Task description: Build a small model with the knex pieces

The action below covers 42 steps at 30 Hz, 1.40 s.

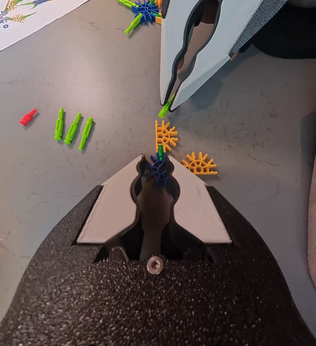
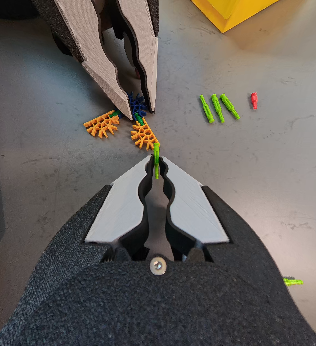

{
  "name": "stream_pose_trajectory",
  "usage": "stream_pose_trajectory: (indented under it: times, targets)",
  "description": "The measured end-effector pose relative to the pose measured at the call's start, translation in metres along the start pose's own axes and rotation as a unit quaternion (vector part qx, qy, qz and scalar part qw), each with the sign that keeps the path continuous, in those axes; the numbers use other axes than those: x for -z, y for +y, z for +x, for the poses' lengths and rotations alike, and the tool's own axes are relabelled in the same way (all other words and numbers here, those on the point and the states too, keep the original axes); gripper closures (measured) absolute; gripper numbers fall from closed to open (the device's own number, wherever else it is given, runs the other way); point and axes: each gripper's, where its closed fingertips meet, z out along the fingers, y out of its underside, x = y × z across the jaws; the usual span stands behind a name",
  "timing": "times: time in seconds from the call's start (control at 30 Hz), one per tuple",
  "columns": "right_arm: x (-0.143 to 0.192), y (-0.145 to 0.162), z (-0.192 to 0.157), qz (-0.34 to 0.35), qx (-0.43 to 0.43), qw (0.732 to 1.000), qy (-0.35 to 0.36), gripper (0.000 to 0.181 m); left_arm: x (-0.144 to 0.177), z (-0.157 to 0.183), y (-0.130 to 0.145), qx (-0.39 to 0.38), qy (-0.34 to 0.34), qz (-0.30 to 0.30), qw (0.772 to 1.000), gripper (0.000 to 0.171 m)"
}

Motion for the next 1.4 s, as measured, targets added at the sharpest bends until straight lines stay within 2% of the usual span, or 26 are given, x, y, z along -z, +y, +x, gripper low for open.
stream_pose_trajectory:
  times: [0.43, 0.63, 0.7, 0.93, 1.03, 1.17, 1.4]
  targets:
    - [0.000, 0.001, -0.003, -0.001, 0.003, 1.000, -0.006, 0.178, 0.002, 0.002, 0.001, -0.008, 0.012, 0.002, 1.000, 0.150]
    - [0.001, 0.001, -0.004, 0.001, 0.004, 1.000, -0.006, 0.178, 0.018, 0.007, -0.005, 0.019, 0.066, 0.034, 0.997, 0.139]
    - [0.001, 0.001, -0.003, 0.000, 0.004, 1.000, -0.005, 0.178, 0.025, 0.006, -0.004, 0.032, 0.087, 0.040, 0.995, 0.130]
    - [0.001, 0.002, -0.002, 0.003, -0.006, 1.000, -0.009, 0.178, 0.025, 0.005, 0.007, 0.008, 0.090, 0.028, 0.996, 0.118]
    - [0.003, 0.002, -0.001, 0.004, -0.011, 1.000, -0.008, 0.178, 0.019, 0.007, 0.013, -0.019, 0.073, 0.007, 0.997, 0.120]
    - [0.003, 0.001, -0.002, 0.008, -0.022, 1.000, -0.014, 0.178, 0.015, 0.005, 0.013, -0.022, 0.047, -0.006, 0.999, 0.135]
    - [0.003, 0.001, -0.005, -0.001, -0.050, 0.998, -0.025, 0.178, 0.014, 0.005, 0.012, -0.004, 0.030, -0.020, 0.999, 0.135]
